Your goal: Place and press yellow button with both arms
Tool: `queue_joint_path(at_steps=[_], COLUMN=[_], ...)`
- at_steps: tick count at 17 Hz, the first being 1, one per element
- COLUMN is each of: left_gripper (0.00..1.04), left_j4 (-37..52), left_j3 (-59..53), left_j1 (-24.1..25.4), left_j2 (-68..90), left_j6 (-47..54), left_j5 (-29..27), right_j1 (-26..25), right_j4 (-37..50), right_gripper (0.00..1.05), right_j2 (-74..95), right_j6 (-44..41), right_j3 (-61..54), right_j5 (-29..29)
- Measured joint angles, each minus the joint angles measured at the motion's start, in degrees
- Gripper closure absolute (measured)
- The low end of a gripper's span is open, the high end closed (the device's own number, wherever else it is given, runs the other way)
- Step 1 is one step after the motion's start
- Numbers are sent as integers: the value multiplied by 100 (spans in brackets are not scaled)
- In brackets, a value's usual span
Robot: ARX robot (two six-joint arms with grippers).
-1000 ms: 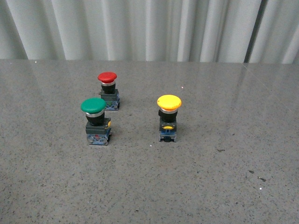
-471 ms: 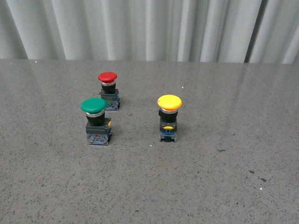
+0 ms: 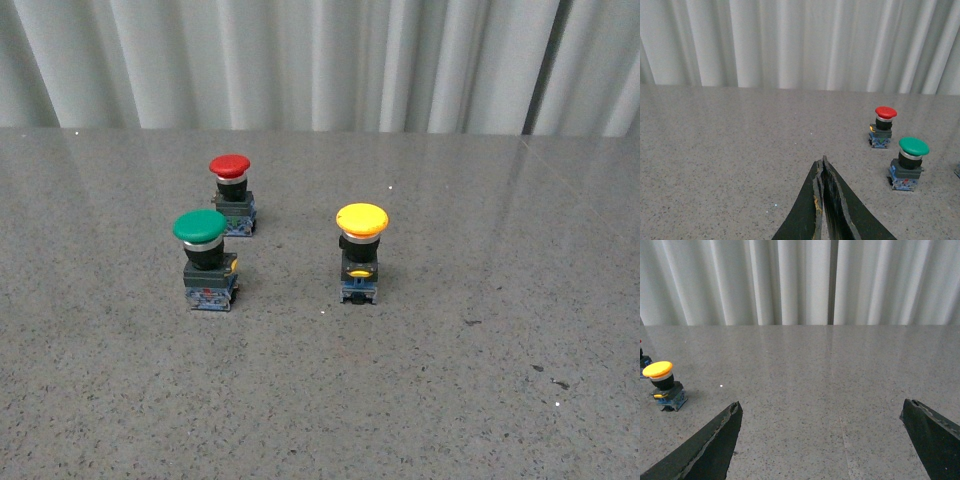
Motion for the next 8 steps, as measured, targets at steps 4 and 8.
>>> queue_joint_path(at_steps=[4, 8], left_gripper=[103, 103], left_j4=[-374, -1346], left_j3=[0, 31], left_j1=[0, 0], left_j2=[-354, -1329], left_j6=[2, 4], left_j5=[0, -20], right_j1=[0, 0], right_j4=[0, 0], right_gripper=[6, 6], right_j2=[0, 0], right_j6=[0, 0], right_j3=[0, 0], right_j5=[0, -4])
